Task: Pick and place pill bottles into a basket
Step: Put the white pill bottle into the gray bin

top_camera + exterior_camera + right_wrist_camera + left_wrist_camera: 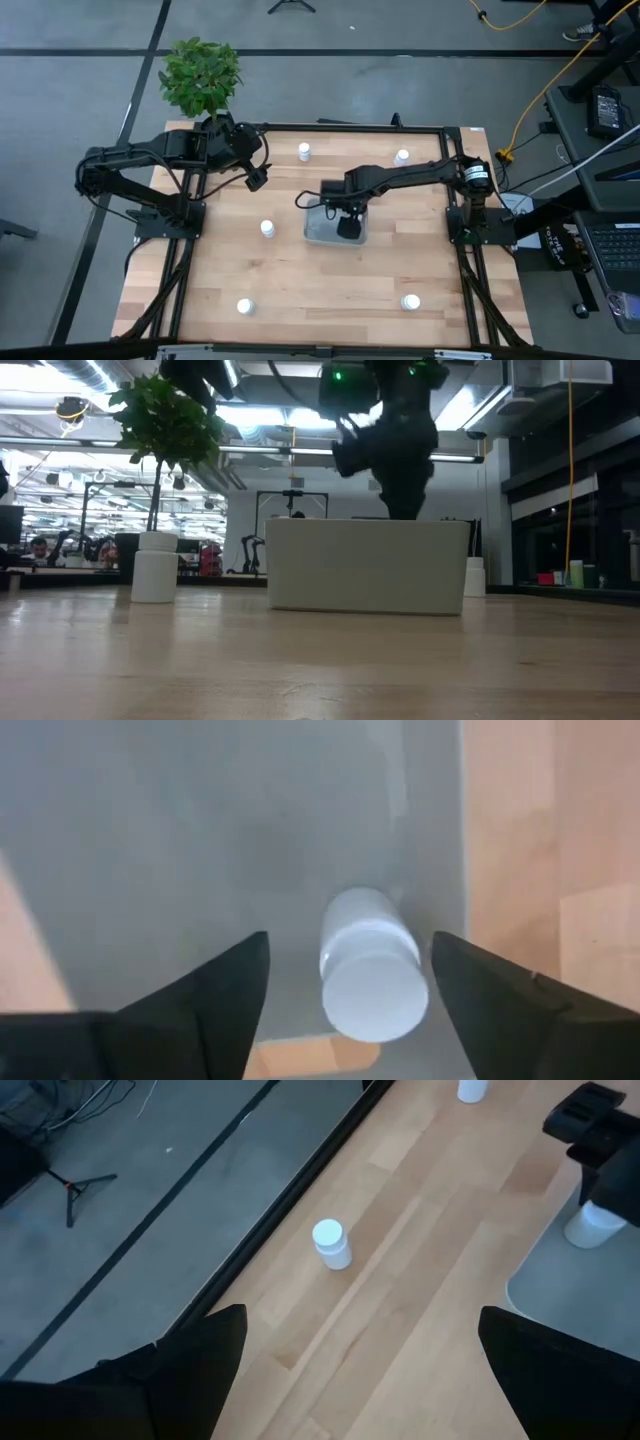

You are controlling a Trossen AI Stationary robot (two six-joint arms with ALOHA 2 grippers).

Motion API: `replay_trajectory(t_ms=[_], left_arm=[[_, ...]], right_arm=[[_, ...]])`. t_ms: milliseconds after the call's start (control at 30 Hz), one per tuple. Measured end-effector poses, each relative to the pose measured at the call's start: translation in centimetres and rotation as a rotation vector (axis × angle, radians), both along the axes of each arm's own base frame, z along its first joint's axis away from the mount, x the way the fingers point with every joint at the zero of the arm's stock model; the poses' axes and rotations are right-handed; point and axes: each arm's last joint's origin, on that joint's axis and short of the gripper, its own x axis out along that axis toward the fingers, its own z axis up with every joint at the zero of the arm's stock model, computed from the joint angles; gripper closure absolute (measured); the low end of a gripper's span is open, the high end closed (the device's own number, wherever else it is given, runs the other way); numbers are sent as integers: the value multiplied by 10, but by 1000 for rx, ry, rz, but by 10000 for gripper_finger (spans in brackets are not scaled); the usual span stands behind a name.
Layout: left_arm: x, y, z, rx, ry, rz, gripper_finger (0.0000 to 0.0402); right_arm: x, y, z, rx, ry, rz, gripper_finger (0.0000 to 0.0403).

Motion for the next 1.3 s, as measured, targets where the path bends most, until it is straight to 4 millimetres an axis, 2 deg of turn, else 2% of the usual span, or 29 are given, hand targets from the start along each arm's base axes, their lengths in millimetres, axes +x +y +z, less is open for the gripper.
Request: replay_trajectory(t_ms=[233, 433, 567, 767, 867, 1033, 1133, 1300], left_arm=[[0, 0, 0, 2, 2, -1, 11], [0, 0, 0, -2, -2, 4, 11], [0, 0, 0, -2, 0, 4, 11], [0, -2, 0, -4, 0, -6, 11], [0, -3, 0, -6, -2, -7, 11], [0, -2, 0, -11, -19, 27, 11], [0, -2, 0, -9, -32, 55, 11], [0, -1, 0, -28, -54, 85, 11]], right_arm=[[7, 0, 38, -13, -41, 1, 112], [1, -9, 76, -223, -109, 25, 112], [-19, -29, 110, -337, -198, -29, 112], [-74, -80, 144, -436, -297, -189, 112], [-100, -108, 142, -455, -294, -243, 111], [-133, -152, 114, -402, -161, -321, 111], [-147, -169, 95, -357, -101, -382, 111], [-165, -186, 71, -329, -43, -464, 111]])
